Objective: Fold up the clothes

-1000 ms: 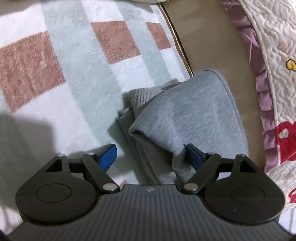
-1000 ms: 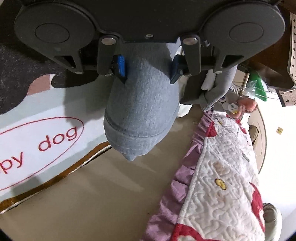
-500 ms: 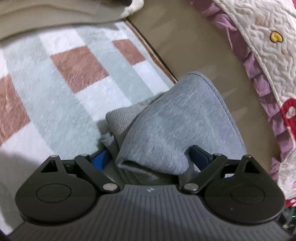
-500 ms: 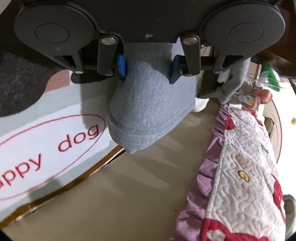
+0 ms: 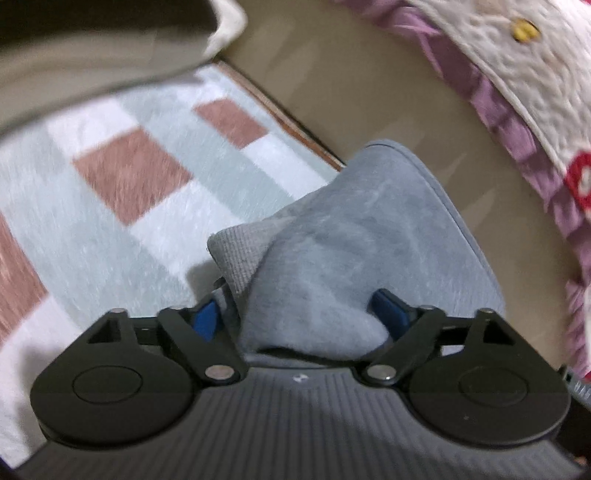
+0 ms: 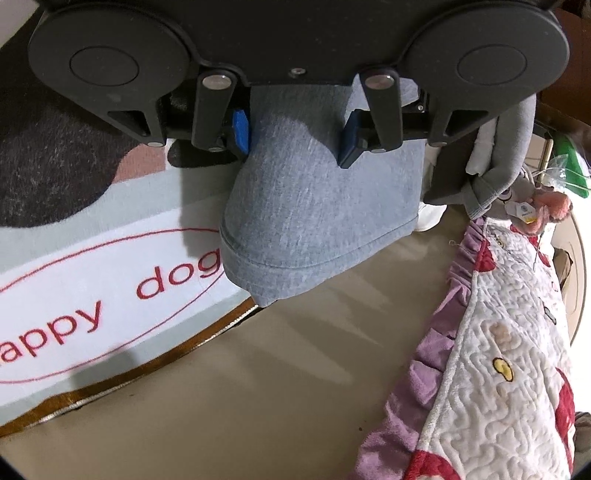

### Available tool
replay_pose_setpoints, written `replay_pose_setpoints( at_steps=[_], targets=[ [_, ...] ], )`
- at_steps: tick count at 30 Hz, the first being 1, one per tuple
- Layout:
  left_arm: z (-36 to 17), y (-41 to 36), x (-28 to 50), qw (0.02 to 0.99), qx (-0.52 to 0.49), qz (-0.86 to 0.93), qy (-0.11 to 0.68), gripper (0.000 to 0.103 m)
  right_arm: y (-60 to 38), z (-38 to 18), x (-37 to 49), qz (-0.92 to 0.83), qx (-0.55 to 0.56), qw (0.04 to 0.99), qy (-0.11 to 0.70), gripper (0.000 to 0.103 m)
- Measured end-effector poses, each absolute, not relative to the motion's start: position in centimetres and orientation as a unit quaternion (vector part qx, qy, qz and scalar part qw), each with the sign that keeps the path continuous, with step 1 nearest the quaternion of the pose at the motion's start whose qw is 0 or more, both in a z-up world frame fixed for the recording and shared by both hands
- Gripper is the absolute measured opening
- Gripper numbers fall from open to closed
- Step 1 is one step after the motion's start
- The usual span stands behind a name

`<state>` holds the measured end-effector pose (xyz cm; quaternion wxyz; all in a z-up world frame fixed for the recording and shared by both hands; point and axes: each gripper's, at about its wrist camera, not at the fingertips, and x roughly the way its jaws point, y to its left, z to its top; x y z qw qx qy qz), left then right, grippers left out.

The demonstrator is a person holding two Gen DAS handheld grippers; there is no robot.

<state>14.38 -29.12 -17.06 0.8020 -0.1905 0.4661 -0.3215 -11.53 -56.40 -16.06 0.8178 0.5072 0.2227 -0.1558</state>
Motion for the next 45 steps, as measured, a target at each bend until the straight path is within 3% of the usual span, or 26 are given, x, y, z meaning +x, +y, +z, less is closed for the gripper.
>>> replay_pose_setpoints(
  at_steps=[2, 4, 7, 11, 17, 23, 27, 34, 40, 45],
  targets=[
    [-17.2, -29.4, 14.8, 0.796, -0.197, -0.33, 0.466, 0.094, -56.7, -16.5, -11.6, -0.15, 0.521, 0.811, 0.221, 0.06],
    [-17.3, -29.7, 15.3, 0.791, -0.203, -0.34, 0.466, 0.093, -56.7, -16.8, -11.4, -0.145, 0.515, 0.815, 0.223, 0.065],
    [-16.4, -30.6, 14.6, 0.805, -0.163, -0.372, 0.433, 0.073, -56.6, -17.3, -11.1, -0.137, 0.506, 0.821, 0.227, 0.072],
    [-14.4, -32.2, 13.5, 0.827, -0.093, -0.382, 0.402, 0.059, -56.6, -18.0, -10.7, -0.127, 0.494, 0.828, 0.231, 0.078],
    [-12.2, -32.6, 12.0, 0.844, -0.069, -0.391, 0.361, 0.051, -55.7, -16.6, -10.4, -0.118, 0.444, 0.862, 0.213, 0.055],
    [-9.7, -30.7, 11.8, 0.843, -0.112, -0.392, 0.351, 0.05, -53.9, -12.4, -11.2, -0.108, 0.393, 0.896, 0.176, 0.052],
    [-5.2, -28.1, 10.5, 0.847, -0.145, -0.4, 0.32, 0.049, -52.2, -7.7, -11.6, -0.085, 0.351, 0.916, 0.174, 0.052],
    [3.5, -20.6, 10.4, 0.896, -0.19, -0.356, 0.186, 0.049, -48.9, 2.9, -7.3, -0.017, 0.261, 0.956, 0.131, 0.052],
    [7.9, -8.5, 11.6, 0.936, -0.237, -0.244, 0.087, 0.049, -42.1, 11.9, 4.7, 0.139, 0.174, 0.963, 0.153, 0.051],
    [7.5, -2.6, 13.0, 0.947, -0.259, -0.169, 0.08, 0.049, -33.2, 16.5, 15.4, 0.216, 0.036, 0.947, 0.236, 0.051]
  ],
)
